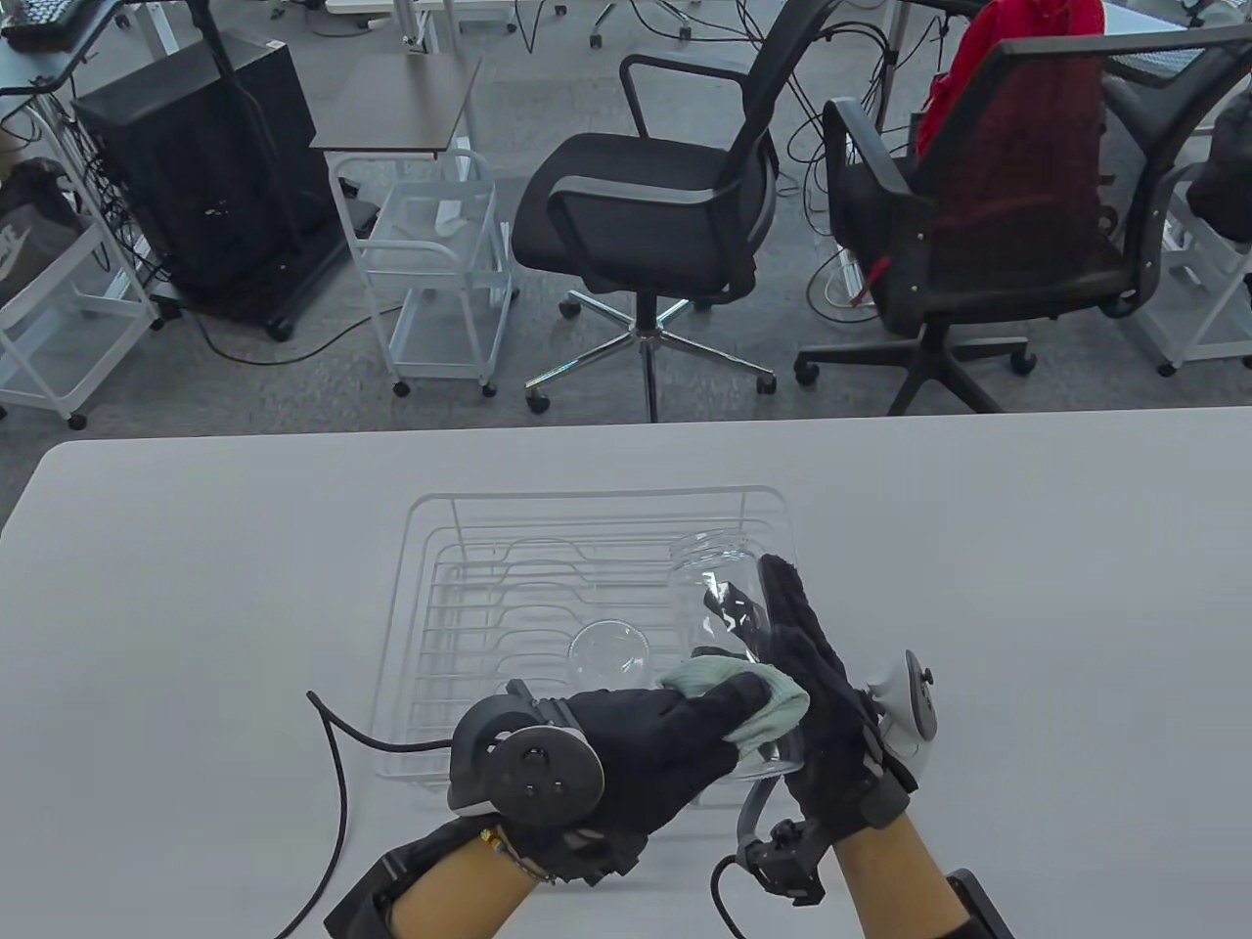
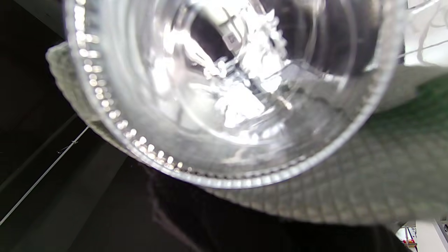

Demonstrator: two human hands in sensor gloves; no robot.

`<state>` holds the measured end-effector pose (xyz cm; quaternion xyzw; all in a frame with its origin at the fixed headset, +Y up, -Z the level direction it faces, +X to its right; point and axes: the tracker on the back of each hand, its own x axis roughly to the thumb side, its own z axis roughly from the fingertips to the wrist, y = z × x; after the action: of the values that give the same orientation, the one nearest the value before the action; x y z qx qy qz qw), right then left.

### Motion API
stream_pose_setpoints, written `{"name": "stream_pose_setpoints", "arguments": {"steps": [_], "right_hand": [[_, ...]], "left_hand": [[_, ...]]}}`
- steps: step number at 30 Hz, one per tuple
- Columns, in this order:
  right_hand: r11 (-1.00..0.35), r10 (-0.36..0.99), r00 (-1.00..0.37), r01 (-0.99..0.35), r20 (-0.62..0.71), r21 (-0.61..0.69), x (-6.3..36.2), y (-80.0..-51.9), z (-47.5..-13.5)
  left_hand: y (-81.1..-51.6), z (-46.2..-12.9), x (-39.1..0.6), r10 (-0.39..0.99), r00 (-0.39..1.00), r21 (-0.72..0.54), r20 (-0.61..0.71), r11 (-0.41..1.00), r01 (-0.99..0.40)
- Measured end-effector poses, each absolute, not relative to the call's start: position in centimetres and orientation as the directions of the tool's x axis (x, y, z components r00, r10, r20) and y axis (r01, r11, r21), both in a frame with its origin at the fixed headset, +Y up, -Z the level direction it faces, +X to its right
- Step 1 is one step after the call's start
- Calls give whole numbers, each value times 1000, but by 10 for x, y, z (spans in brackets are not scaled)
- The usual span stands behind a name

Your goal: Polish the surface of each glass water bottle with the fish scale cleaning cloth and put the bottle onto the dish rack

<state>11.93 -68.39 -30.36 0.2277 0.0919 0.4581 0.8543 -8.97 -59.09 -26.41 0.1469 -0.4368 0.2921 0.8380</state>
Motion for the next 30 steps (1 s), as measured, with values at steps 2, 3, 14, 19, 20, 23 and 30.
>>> {"name": "stream_pose_setpoints", "arguments": {"steps": [2,3,14,19,20,23,30], "right_hand": [[462,826,561,-721,44,517,117,-681,-304],[453,829,558,-708,36,542,116,-680,-304],[501,803,592,-732,67,461,121,-682,-302],[461,816,577,-693,42,554,116,-677,-302],[442,826,562,-688,37,576,114,-676,-301],[410,839,544,-665,28,624,107,-673,-300],[465,817,572,-726,70,506,112,-678,-300]], "left_hand": [[-587,-268,-97,374,494,35,785,769,-638],[-585,-271,-101,393,501,46,771,750,-660],[-590,-252,-85,316,374,-57,872,825,-563],[-585,-268,-100,349,480,52,805,764,-643],[-584,-274,-108,396,498,68,771,728,-682],[-581,-284,-128,481,519,106,707,654,-749],[-588,-270,-104,422,411,-77,808,767,-637]]}}
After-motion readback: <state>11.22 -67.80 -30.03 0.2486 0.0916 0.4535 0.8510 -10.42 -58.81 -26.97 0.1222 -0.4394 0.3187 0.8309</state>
